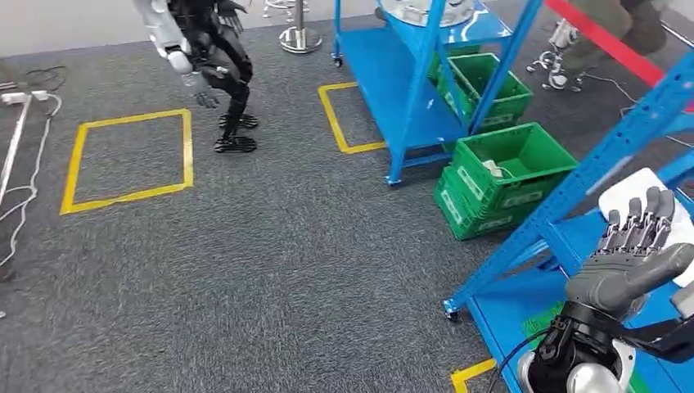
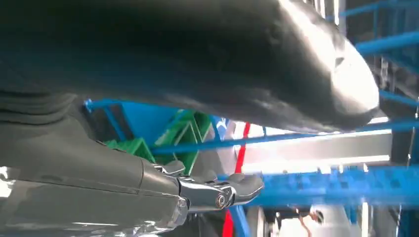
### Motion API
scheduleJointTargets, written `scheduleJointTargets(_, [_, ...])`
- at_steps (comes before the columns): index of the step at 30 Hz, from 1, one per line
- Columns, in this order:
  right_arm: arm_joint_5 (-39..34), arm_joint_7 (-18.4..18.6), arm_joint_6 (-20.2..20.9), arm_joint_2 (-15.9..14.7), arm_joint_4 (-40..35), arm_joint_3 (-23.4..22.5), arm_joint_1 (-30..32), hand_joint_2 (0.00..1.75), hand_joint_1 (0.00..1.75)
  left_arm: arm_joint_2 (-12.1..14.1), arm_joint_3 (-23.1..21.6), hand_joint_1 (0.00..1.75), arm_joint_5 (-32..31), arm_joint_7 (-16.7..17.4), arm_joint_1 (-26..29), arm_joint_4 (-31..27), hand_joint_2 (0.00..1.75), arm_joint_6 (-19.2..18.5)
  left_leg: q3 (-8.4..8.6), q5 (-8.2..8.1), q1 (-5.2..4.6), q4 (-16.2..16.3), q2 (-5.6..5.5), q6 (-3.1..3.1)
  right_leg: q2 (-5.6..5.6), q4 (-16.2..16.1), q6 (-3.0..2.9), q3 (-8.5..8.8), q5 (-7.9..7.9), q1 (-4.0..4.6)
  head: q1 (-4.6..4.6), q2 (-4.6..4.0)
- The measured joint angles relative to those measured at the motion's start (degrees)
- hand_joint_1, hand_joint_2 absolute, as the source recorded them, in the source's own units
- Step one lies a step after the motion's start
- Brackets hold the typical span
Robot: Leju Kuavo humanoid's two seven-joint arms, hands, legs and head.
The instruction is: Take the parts from the cabinet and place them on the table.
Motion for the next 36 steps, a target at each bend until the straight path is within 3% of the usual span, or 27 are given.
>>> scheduleJointTargets(1, [0.02,0.00,0.00,0.00,-0.11,0.02,-0.04,0.00,0.00,-0.04,0.00,0.00,-0.13,0.11,-0.10,0.00,0.00,-0.07,0.42,-0.29,0.02,0.00,0.56,-0.18,-1.24,-4.90,-0.19,2.52,2.50,0.04,0.28,0.00])
scheduleJointTargets(2, [0.11,0.00,0.00,0.00,-0.20,0.04,-0.15,0.00,0.00,-0.04,0.00,0.00,-0.17,0.15,-0.17,0.00,0.00,-0.13,0.64,-0.53,-0.02,-0.03,0.93,-0.44,-3.53,-7.49,-0.40,3.88,2.32,0.38,0.50,0.00])
scheduleJointTargets(3, [0.17,0.00,0.02,0.02,-0.22,0.11,-0.32,0.00,0.00,-0.04,-0.02,0.00,-0.24,0.15,-0.25,0.00,0.00,-0.13,0.62,-0.89,-0.42,0.17,1.28,-0.89,-4.34,-8.53,-0.90,4.39,1.81,1.11,0.57,0.00])
scheduleJointTargets(4, [0.26,0.06,0.00,0.00,-0.26,0.15,-0.36,0.00,0.00,-0.04,-0.07,0.00,-0.24,0.20,-0.24,-0.02,0.00,-0.13,0.71,-0.93,-0.41,-0.02,1.73,-1.11,-3.95,-8.27,-1.58,4.25,1.71,1.15,0.44,0.02])
scheduleJointTargets(6, [0.44,0.09,0.02,0.02,-0.55,0.20,-0.24,0.00,0.00,-0.11,-0.31,0.00,-0.35,0.22,-0.30,-0.02,0.00,-0.17,1.36,-1.20,-0.27,-0.28,2.89,-1.67,-2.70,-8.40,-2.23,4.17,1.52,1.44,0.15,0.00])
scheduleJointTargets(7, [0.59,0.09,0.00,0.00,-0.74,0.22,-0.30,0.00,0.00,-0.13,-0.35,0.00,-0.50,0.22,-0.40,-0.02,0.00,-0.20,1.49,-1.73,-0.10,-0.30,2.78,-2.15,-2.03,-9.06,-2.86,4.80,1.82,1.05,0.20,0.02])
scheduleJointTargets(8, [0.96,0.11,0.00,0.02,-1.03,0.17,-0.22,0.00,0.00,-0.15,-0.37,0.00,-0.66,0.22,-0.52,-0.04,0.00,-0.22,1.38,-2.52,0.23,0.98,-2.40,-2.35,-1.65,-9.37,-3.15,5.06,1.89,0.97,-0.11,-0.02])
scheduleJointTargets(9, [1.33,0.15,0.02,0.02,-1.11,0.24,-0.58,0.00,0.00,-0.17,-0.39,0.00,-0.76,0.15,-0.48,-0.04,0.00,-0.22,-0.28,-4.20,0.23,4.16,-4.75,-2.26,-1.19,-9.38,-3.64,5.15,1.85,0.89,-0.39,0.02])
scheduleJointTargets(11, [1.99,0.29,0.00,0.09,-1.07,0.35,-0.73,0.00,0.00,-0.17,-0.39,0.00,-0.74,0.22,-0.32,-0.02,0.00,-0.30,-5.70,-8.19,0.17,13.87,-5.16,-2.33,0.22,-9.36,-4.10,5.24,1.61,1.02,-1.18,0.00])
scheduleJointTargets(12, [2.27,0.52,0.02,0.07,-1.07,0.37,-0.67,0.00,0.00,-0.13,-0.42,0.00,-0.72,0.26,-0.15,0.00,0.00,-0.31,-8.12,-8.81,0.18,17.41,-4.95,-2.34,1.08,-9.30,-4.23,5.31,1.52,1.18,-1.38,0.00])
scheduleJointTargets(13, [2.30,0.59,0.02,0.07,-1.05,0.39,-0.68,0.00,0.00,-0.07,-0.42,0.00,-0.70,0.24,-0.07,0.00,0.00,-0.31,-9.06,-8.42,0.17,18.30,-4.80,-2.30,1.65,-9.28,-4.26,5.38,1.48,1.24,-1.38,0.00])
scheduleJointTargets(17, [2.32,0.59,0.00,0.07,-1.05,0.39,-0.68,0.00,0.00,-0.06,-0.44,0.00,-0.70,0.24,-0.07,0.00,0.00,-0.31,-9.16,-8.27,0.17,18.31,-4.77,-2.29,1.76,-9.27,-4.25,5.40,1.47,1.25,-1.38,0.00])
scheduleJointTargets(18, [2.67,0.72,0.02,0.09,-1.03,0.61,-0.71,0.00,0.00,0.04,-0.46,0.00,-0.63,0.22,-0.07,0.00,0.00,-0.31,-8.18,-3.34,0.15,13.66,-4.85,-1.94,3.38,-9.23,-4.16,5.97,1.14,1.31,-1.75,0.00])
scheduleJointTargets(19, [2.89,0.74,0.00,0.09,-1.03,0.70,-0.76,0.00,0.00,0.07,-0.46,0.00,-0.61,0.17,-0.09,0.00,0.00,-0.31,-6.87,-0.96,0.15,10.22,-5.39,-1.76,3.98,-9.19,-4.05,6.21,0.99,1.30,-1.90,0.00])
scheduleJointTargets(20, [3.37,0.74,0.02,0.09,-0.92,0.90,-1.30,0.00,0.00,0.18,-0.46,0.00,-0.59,-0.04,-0.07,0.02,0.00,-0.66,-2.84,1.70,0.35,1.13,-10.10,-1.29,6.43,-8.78,-3.02,6.19,0.34,1.04,-2.05,0.00])
scheduleJointTargets(22, [3.50,0.74,0.00,0.09,-0.94,1.31,-1.35,0.00,0.00,0.31,-0.48,0.00,-0.59,-0.11,-0.05,0.02,0.00,-0.65,-2.67,1.62,0.00,0.84,-8.92,-0.90,7.96,-9.28,-2.16,6.07,0.66,0.48,-2.19,0.00])
scheduleJointTargets(23, [3.54,0.77,0.02,0.05,-0.96,1.40,-1.41,0.00,0.00,0.29,-0.48,0.00,-0.63,-0.18,-0.12,-0.02,0.00,-0.65,-2.28,1.85,0.29,0.09,-8.03,-0.53,8.94,-9.38,-1.79,5.82,0.73,0.71,-2.25,0.00])
scheduleJointTargets(25, [3.61,0.77,0.02,-0.02,-0.98,1.57,-1.78,0.00,0.00,0.22,-0.48,0.00,-0.72,-0.22,-0.15,-0.02,0.00,-0.65,-1.24,1.93,0.38,-0.97,-5.94,0.01,3.78,-6.39,-1.31,4.66,-1.45,0.92,-1.18,0.00])
scheduleJointTargets(26, [3.58,0.79,0.02,0.00,-0.88,1.64,-2.18,0.00,0.00,0.22,-0.52,0.00,-0.72,-0.22,-0.04,-0.02,0.00,-0.68,-0.94,1.82,0.23,-1.06,-4.76,0.16,2.17,-2.14,-0.99,2.51,-3.62,0.79,-0.66,0.00])
scheduleJointTargets(28, [3.58,0.83,0.02,0.02,-0.70,1.81,-1.97,0.00,0.00,0.28,-0.57,0.00,-0.72,-0.20,0.06,0.00,0.00,-0.70,-0.66,1.30,0.14,-1.05,-2.51,0.27,1.00,6.23,-0.42,-2.15,-6.58,0.46,-0.57,0.00])
scheduleJointTargets(29, [3.58,0.85,0.02,0.02,-0.55,1.84,-1.97,0.00,0.00,0.35,-0.61,0.00,-0.74,-0.20,0.07,0.02,0.00,-0.72,-0.52,1.06,0.14,-1.02,-1.58,0.15,0.79,7.60,-0.24,-3.16,-6.31,0.35,-0.46,0.00])
scheduleJointTargets(31, [3.63,0.94,0.02,0.02,-0.44,1.90,-1.97,0.00,0.00,0.33,-0.77,0.00,-0.76,-0.20,-0.03,0.00,0.00,-0.81,0.13,0.53,0.17,-1.02,-0.13,-0.17,0.39,3.00,-0.03,-1.16,-2.19,0.03,-0.18,0.00])
scheduleJointTargets(32, [3.61,1.09,0.02,0.00,-0.44,1.94,-1.99,0.00,0.00,0.20,-0.83,0.00,-0.79,-0.18,-0.10,0.00,0.00,-0.81,0.59,0.22,0.22,-1.03,0.42,-0.31,-0.17,-1.86,-0.09,1.25,0.62,0.00,0.00,0.02])
scheduleJointTargets(33, [3.54,1.35,0.00,-0.07,-0.46,1.97,-2.05,0.00,0.00,0.09,-0.85,0.00,-0.79,-0.13,-0.20,0.00,0.00,-0.81,1.11,-0.14,0.23,-1.05,0.91,-0.56,-1.56,-7.14,-0.34,3.92,3.12,0.06,0.22,0.00])
scheduleJointTargets(34, [3.41,1.74,0.02,-0.24,-0.39,2.03,-2.30,0.00,0.00,0.07,-0.85,0.00,-0.81,-0.09,-0.36,-0.02,0.00,-0.81,1.13,-0.46,-0.09,-1.07,1.44,-1.04,-3.62,-8.77,-0.59,5.24,1.88,0.82,0.48,0.00])
scheduleJointTargets(35, [3.11,1.99,0.00,-0.35,-0.44,2.08,-2.60,0.00,0.00,0.04,-0.87,0.00,-0.94,-0.07,-0.50,-0.02,0.00,-0.92,1.11,-0.64,-0.23,-0.91,1.61,-1.36,-3.35,-9.27,-1.31,5.17,1.84,0.83,0.48,0.02])
scheduleJointTargets(36, [2.88,2.08,0.02,-0.53,-0.44,2.10,-2.78,0.00,0.00,-0.09,-0.90,0.00,-1.03,0.04,-0.63,-0.04,0.00,-1.09,1.36,-0.69,-0.28,-0.98,2.15,-1.54,-3.05,-9.13,-1.58,4.93,1.73,0.91,0.24,0.00])
